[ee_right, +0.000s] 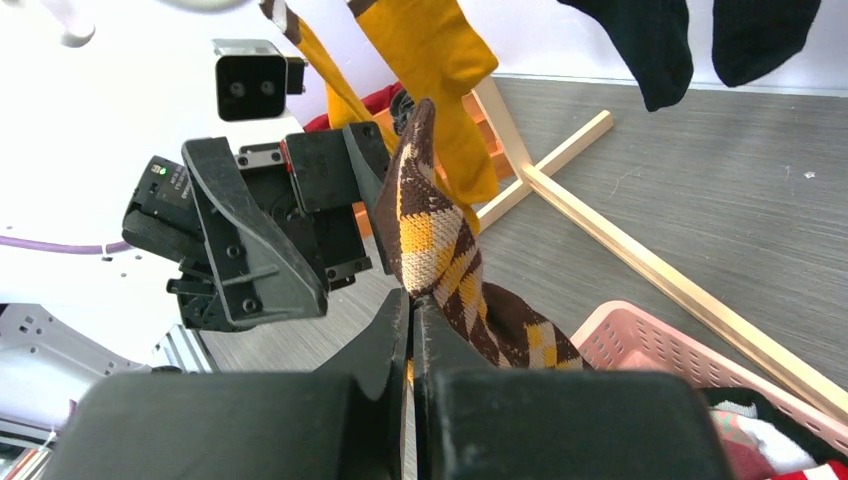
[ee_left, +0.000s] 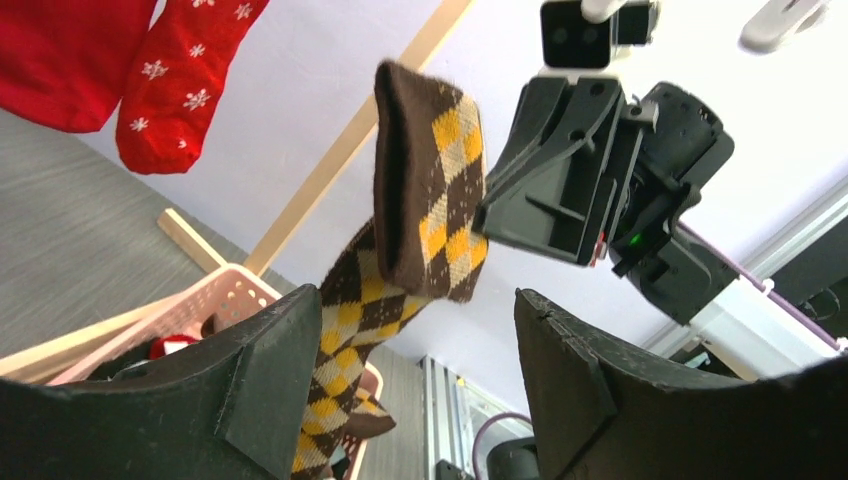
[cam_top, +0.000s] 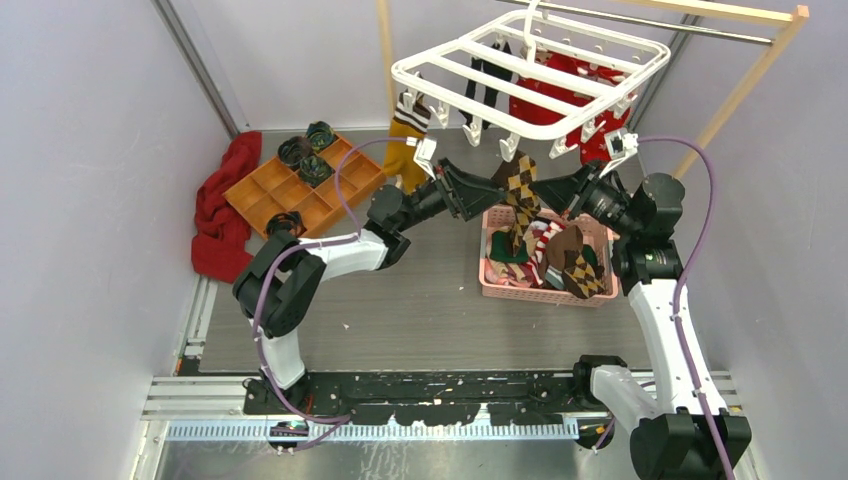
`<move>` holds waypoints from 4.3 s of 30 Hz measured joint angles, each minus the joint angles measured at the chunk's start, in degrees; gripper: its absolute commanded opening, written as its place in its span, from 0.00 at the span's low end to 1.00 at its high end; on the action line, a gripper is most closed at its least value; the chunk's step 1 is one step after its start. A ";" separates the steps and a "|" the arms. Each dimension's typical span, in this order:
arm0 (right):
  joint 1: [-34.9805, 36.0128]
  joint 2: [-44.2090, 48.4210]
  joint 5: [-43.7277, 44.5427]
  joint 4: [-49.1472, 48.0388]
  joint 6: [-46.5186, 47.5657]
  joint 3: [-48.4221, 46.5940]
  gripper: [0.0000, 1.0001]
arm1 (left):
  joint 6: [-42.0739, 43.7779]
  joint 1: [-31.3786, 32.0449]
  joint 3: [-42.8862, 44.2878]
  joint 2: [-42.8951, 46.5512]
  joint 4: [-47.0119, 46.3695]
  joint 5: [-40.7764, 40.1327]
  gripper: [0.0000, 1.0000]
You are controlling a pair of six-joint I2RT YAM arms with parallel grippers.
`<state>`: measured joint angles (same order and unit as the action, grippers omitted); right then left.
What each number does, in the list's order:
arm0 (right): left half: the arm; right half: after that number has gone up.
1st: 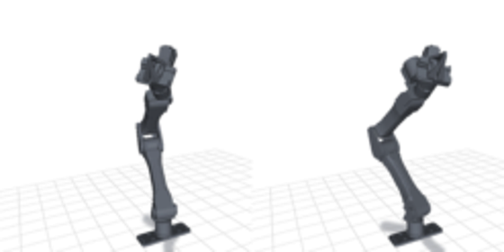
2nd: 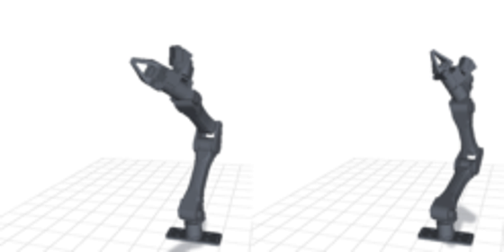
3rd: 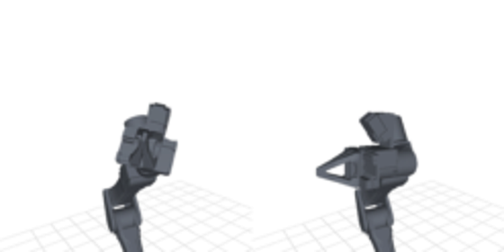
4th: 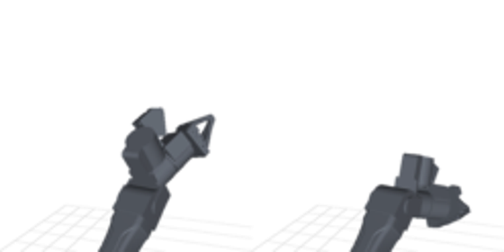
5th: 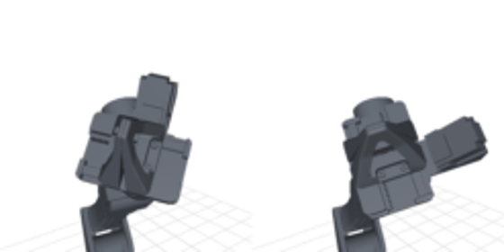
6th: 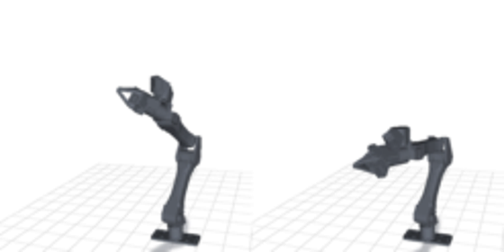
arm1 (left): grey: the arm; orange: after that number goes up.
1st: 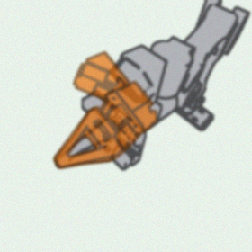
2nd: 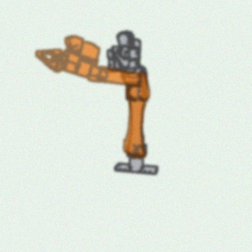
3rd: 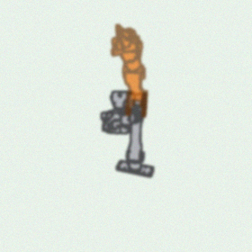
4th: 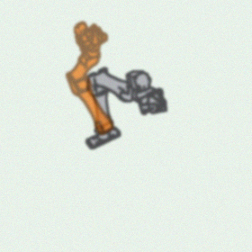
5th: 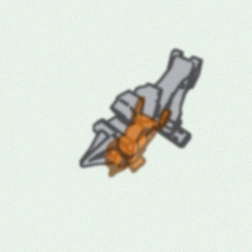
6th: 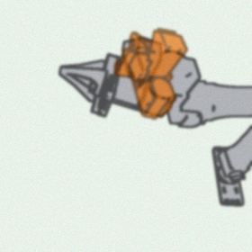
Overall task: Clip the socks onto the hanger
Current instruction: Pick up the sock from the bin.
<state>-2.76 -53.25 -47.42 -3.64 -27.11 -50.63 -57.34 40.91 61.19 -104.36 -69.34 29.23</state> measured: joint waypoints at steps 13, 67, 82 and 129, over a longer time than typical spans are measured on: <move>1.88 0.02 0.31 -2.40 -1.11 0.50 0.01 | -3.10 -0.52 2.51 -0.44 -0.26 -4.07 0.40; 9.31 -4.04 -15.02 5.35 44.30 5.38 1.00 | 62.34 -8.11 7.82 21.57 64.92 21.16 0.00; 14.19 -7.89 -12.46 -7.37 43.45 5.38 1.00 | 92.08 -8.04 28.61 20.28 102.44 22.25 0.00; 28.22 -3.63 -10.40 -4.57 45.81 3.15 0.68 | 85.81 -0.79 25.11 24.76 103.47 11.87 0.00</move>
<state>25.45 -56.88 -57.82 -8.21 18.70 -47.48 28.47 40.12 86.30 -79.59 34.13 41.10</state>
